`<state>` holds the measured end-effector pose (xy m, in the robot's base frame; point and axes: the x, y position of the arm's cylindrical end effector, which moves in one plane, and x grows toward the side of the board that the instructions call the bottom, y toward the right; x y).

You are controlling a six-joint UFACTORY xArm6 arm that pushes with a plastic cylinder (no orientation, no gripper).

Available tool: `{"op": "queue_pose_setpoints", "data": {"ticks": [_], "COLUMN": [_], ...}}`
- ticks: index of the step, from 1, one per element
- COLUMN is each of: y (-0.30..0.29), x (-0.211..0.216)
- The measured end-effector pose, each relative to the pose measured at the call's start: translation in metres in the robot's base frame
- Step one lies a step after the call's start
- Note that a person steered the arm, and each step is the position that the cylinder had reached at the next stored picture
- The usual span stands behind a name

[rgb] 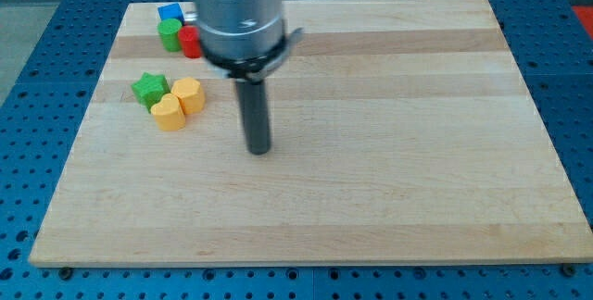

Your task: Point at the green star

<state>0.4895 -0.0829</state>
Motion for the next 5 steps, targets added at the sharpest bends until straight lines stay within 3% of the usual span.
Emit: {"op": "queue_pose_setpoints", "data": {"ticks": [2,5], "y": [-0.111,-0.219], "x": [0.01,-0.046]}}
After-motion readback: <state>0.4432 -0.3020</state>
